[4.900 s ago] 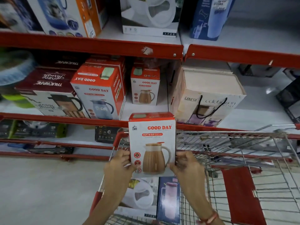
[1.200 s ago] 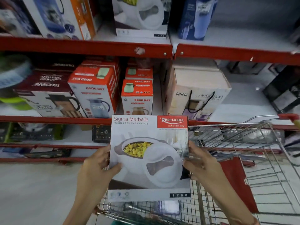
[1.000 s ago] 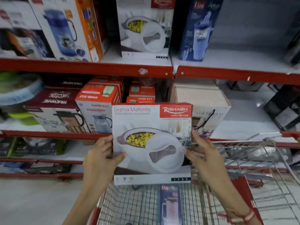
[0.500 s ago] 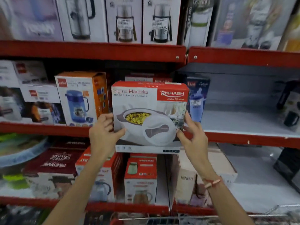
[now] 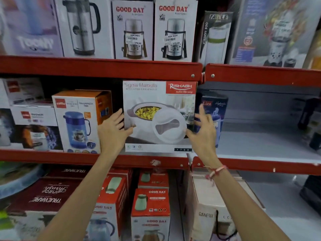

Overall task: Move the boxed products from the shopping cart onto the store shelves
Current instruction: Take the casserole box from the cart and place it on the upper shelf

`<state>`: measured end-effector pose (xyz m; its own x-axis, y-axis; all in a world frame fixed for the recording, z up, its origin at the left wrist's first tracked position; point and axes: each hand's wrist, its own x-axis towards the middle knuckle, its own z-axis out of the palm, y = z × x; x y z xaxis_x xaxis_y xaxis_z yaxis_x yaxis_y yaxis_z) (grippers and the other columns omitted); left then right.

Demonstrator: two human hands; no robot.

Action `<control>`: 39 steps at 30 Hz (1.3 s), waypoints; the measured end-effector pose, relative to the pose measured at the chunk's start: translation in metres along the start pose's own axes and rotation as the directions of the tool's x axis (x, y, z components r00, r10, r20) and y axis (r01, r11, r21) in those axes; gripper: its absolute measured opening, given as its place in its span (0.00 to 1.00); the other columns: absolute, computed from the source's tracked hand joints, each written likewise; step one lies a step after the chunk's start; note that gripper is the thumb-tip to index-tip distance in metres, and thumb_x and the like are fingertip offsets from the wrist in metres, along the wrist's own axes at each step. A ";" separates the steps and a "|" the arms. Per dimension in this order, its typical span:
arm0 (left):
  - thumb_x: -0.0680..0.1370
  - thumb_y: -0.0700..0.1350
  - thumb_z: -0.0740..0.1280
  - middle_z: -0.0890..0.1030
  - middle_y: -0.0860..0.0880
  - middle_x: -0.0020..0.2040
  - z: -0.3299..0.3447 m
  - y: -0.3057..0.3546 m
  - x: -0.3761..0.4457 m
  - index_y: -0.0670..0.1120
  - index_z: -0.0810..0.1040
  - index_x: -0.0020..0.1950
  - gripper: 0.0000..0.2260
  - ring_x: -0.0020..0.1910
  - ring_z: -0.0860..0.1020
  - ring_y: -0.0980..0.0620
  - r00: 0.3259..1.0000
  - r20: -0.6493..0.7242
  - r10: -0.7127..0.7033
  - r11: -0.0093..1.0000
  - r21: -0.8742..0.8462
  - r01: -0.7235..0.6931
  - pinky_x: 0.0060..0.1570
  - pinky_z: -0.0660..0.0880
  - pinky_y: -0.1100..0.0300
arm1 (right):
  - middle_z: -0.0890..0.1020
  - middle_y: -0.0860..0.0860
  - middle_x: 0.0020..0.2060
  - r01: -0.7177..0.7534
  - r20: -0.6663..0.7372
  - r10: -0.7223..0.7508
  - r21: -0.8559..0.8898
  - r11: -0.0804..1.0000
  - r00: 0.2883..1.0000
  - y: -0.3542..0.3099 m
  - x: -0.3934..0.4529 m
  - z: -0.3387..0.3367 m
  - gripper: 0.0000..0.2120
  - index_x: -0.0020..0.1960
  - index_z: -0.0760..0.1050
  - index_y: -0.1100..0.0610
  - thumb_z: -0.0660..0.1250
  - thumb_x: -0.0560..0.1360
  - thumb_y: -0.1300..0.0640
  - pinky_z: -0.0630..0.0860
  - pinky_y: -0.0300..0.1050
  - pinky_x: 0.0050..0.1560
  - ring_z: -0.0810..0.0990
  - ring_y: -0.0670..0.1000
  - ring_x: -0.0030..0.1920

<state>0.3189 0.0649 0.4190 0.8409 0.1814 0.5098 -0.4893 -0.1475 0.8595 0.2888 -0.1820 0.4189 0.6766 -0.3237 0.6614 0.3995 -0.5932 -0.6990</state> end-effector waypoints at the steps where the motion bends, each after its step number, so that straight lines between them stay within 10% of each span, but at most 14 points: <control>1: 0.69 0.29 0.72 0.72 0.40 0.70 0.003 -0.005 0.001 0.39 0.65 0.72 0.33 0.65 0.75 0.45 1.000 -0.015 0.005 1.000 0.026 -0.005 0.62 0.75 0.44 | 0.73 0.55 0.61 0.005 0.014 -0.005 -0.013 1.000 1.000 0.003 0.001 0.006 0.43 0.76 0.57 0.50 0.73 0.69 0.67 0.74 0.49 0.65 0.77 0.53 0.60; 6: 0.67 0.28 0.74 0.77 0.42 0.65 0.013 -0.028 -0.006 0.41 0.72 0.68 0.31 0.59 0.78 0.51 0.993 -0.093 0.071 0.985 0.163 -0.055 0.52 0.76 0.67 | 0.71 0.56 0.59 -0.035 0.028 0.034 0.028 0.999 0.999 0.024 -0.011 0.027 0.36 0.72 0.65 0.52 0.74 0.68 0.68 0.76 0.56 0.63 0.77 0.53 0.58; 15: 0.67 0.29 0.74 0.78 0.43 0.64 0.007 -0.051 -0.022 0.40 0.73 0.66 0.29 0.58 0.79 0.48 0.992 -0.124 0.033 0.989 0.149 -0.014 0.55 0.79 0.50 | 0.72 0.53 0.57 -0.057 -0.002 0.057 0.018 0.998 0.998 0.040 -0.029 0.041 0.35 0.68 0.66 0.50 0.73 0.67 0.70 0.77 0.49 0.61 0.76 0.49 0.53; 20: 0.68 0.30 0.73 0.78 0.43 0.64 0.003 -0.052 -0.019 0.41 0.73 0.67 0.28 0.58 0.78 0.52 0.996 -0.083 0.027 0.987 0.161 -0.014 0.51 0.79 0.64 | 0.71 0.54 0.58 -0.061 0.001 0.061 0.017 0.998 0.998 0.039 -0.031 0.041 0.35 0.69 0.66 0.50 0.72 0.68 0.70 0.75 0.46 0.63 0.75 0.49 0.55; 28: 0.74 0.41 0.70 0.78 0.44 0.64 0.006 -0.069 -0.066 0.44 0.72 0.67 0.22 0.63 0.76 0.51 0.999 -0.038 -0.009 0.965 0.262 0.019 0.61 0.77 0.53 | 0.67 0.48 0.61 -0.065 0.027 0.064 0.055 0.996 0.998 0.045 -0.085 0.025 0.27 0.69 0.66 0.52 0.67 0.72 0.66 0.74 0.47 0.65 0.72 0.48 0.62; 39: 0.73 0.33 0.67 0.84 0.41 0.50 0.033 -0.154 -0.275 0.39 0.81 0.53 0.10 0.49 0.82 0.46 0.837 0.295 -0.460 0.846 0.433 0.312 0.55 0.79 0.55 | 0.80 0.46 0.45 -0.457 0.287 0.460 -0.081 0.886 0.840 0.136 -0.320 -0.026 0.16 0.63 0.74 0.55 0.66 0.76 0.65 0.73 0.24 0.45 0.78 0.39 0.42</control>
<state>0.1704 0.0053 0.1455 0.9975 -0.0669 0.0211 -0.0512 -0.4890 0.8708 0.1109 -0.1786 0.1194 0.9298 -0.3333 0.1564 -0.0056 -0.4376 -0.8991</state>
